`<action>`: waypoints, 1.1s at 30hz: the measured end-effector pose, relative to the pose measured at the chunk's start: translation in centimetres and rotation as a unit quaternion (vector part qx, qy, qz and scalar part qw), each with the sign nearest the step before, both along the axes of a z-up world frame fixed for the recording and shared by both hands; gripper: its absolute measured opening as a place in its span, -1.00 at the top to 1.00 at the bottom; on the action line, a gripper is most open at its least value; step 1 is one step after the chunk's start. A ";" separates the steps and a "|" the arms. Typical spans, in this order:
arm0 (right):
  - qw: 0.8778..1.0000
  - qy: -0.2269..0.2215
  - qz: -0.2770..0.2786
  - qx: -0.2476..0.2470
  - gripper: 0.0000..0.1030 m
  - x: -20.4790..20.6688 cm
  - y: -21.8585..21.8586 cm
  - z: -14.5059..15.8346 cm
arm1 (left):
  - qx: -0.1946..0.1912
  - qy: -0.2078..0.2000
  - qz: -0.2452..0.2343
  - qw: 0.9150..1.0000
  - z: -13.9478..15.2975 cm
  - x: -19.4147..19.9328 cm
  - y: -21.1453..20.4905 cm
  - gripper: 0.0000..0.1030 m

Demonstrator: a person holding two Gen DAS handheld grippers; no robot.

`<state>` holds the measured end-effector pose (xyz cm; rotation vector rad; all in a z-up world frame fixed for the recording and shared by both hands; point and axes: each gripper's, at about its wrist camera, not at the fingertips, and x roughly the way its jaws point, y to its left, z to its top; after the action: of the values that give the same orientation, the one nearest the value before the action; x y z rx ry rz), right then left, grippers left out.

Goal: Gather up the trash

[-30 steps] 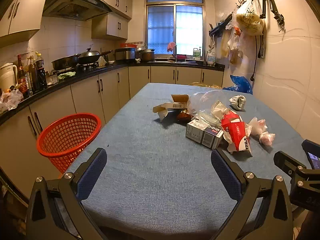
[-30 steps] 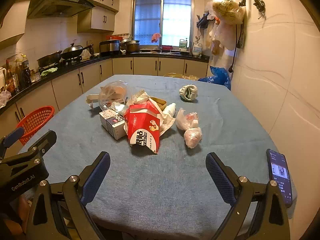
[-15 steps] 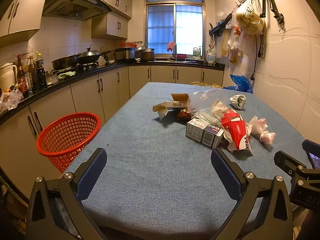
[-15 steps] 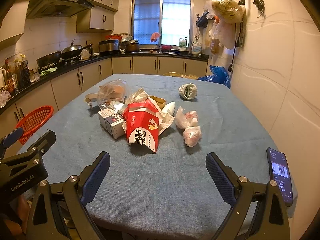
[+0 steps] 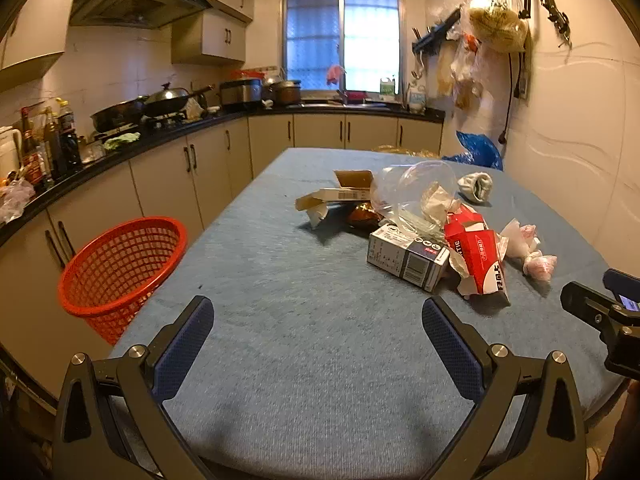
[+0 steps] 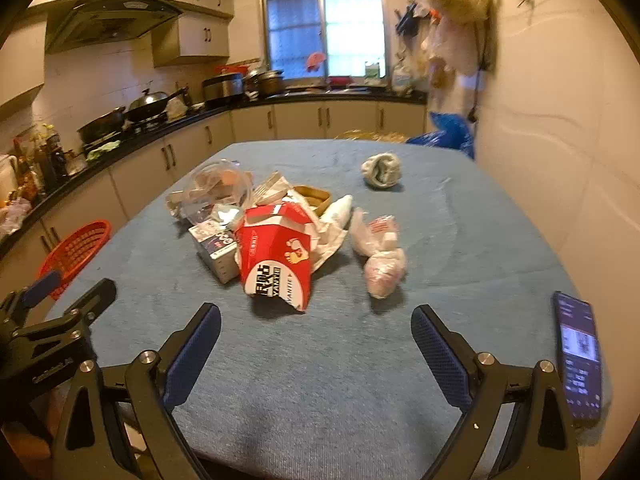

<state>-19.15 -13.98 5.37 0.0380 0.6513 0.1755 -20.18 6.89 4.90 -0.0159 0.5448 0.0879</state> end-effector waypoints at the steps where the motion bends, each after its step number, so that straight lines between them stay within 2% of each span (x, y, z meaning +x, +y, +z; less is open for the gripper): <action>1: 1.000 0.008 0.012 0.009 -0.80 0.5 -0.1 0.0 | -0.001 0.006 -0.004 1.000 0.0 0.4 0.0 -1.00; 4: 0.997 0.040 0.046 0.042 -0.71 1.9 -0.1 -0.4 | -0.023 0.035 -0.022 0.999 -0.1 2.0 0.2 -1.00; 9: 0.992 0.078 0.062 0.082 -0.67 3.5 0.1 -1.6 | -0.035 0.045 -0.031 0.998 -0.1 3.1 0.2 -1.00; 12: 0.989 0.092 0.070 0.090 -0.65 4.5 0.5 -2.0 | -0.027 0.045 -0.044 0.998 0.1 3.6 -0.2 -1.00; 15: 0.987 0.104 0.073 0.100 -0.65 5.9 1.0 -2.1 | -0.035 0.050 -0.065 0.996 1.0 4.7 -0.2 -1.00; 17: 0.987 0.107 0.070 0.094 -0.65 7.3 1.6 -2.2 | -0.046 0.054 -0.079 0.994 1.7 5.7 -0.1 -1.00; 20: 0.987 0.117 0.064 0.090 -0.64 8.9 2.1 -2.5 | -0.041 0.055 -0.085 0.994 2.6 7.6 -0.1 -0.98; 25: 0.985 0.138 0.052 0.093 -0.47 11.4 2.6 -3.5 | -0.044 0.072 -0.103 0.991 2.9 10.6 -0.4 -0.59; 26: 0.984 0.144 0.053 0.092 -0.43 12.0 2.7 -3.9 | -0.045 0.076 -0.108 0.990 2.9 11.1 -0.7 -0.56; 28: 0.984 0.152 0.050 0.084 -0.23 12.5 2.9 -4.4 | -0.036 0.078 -0.117 0.989 2.8 11.9 -1.4 -0.46; 31: 0.984 0.145 0.049 0.089 -0.15 12.3 2.3 -4.4 | -0.026 0.084 -0.128 0.988 2.4 12.7 -2.3 -0.24; 33: 0.985 0.141 0.048 0.092 -0.13 11.8 1.9 -4.3 | -0.020 0.089 -0.130 0.987 2.1 13.4 -2.9 -0.24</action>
<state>-7.32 -12.12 1.04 0.2118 0.9183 0.3268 -6.82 3.97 7.03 0.0233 0.7235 -0.1780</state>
